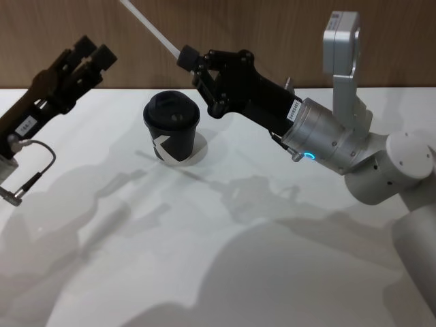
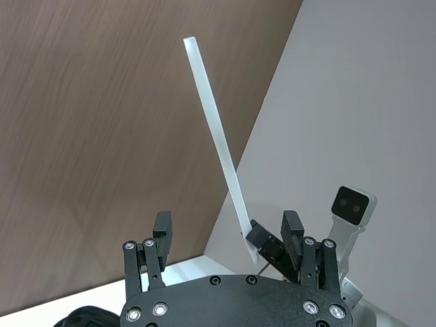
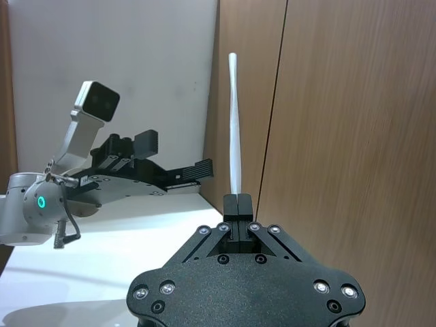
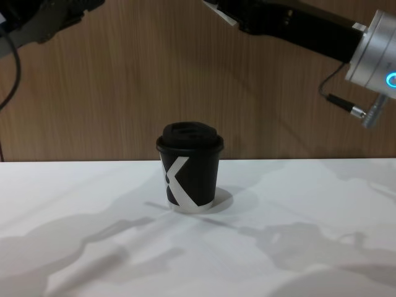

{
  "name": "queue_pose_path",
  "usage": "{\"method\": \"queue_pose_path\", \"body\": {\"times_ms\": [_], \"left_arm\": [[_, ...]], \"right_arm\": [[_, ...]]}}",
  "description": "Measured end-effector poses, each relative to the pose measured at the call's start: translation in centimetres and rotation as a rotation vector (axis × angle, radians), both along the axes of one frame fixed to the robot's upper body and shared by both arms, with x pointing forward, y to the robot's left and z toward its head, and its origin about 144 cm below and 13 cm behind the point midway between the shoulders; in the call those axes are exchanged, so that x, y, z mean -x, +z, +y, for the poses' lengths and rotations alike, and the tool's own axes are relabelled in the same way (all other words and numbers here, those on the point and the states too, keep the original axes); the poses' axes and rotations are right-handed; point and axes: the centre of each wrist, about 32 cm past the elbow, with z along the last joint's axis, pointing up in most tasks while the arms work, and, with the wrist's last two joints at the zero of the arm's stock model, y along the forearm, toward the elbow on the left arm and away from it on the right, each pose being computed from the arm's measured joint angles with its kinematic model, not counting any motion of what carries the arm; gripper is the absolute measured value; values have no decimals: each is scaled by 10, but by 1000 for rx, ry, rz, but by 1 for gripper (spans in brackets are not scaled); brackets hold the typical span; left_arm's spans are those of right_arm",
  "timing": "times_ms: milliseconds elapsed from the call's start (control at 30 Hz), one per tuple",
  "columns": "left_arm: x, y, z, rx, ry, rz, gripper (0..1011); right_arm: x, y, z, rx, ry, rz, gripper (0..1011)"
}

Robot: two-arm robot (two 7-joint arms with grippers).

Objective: Pick up the straw with one hand, pass it to the other hand, and insert it into the cup.

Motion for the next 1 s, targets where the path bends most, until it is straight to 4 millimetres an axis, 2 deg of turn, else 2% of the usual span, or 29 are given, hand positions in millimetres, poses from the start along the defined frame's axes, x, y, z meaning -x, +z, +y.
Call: {"method": "queue_pose_path", "body": {"times_ms": [1000], "left_arm": [[-31,6,-31,74,-52,65,1003]], "right_arm": [[0,0,0,0,0,0,1]]}}
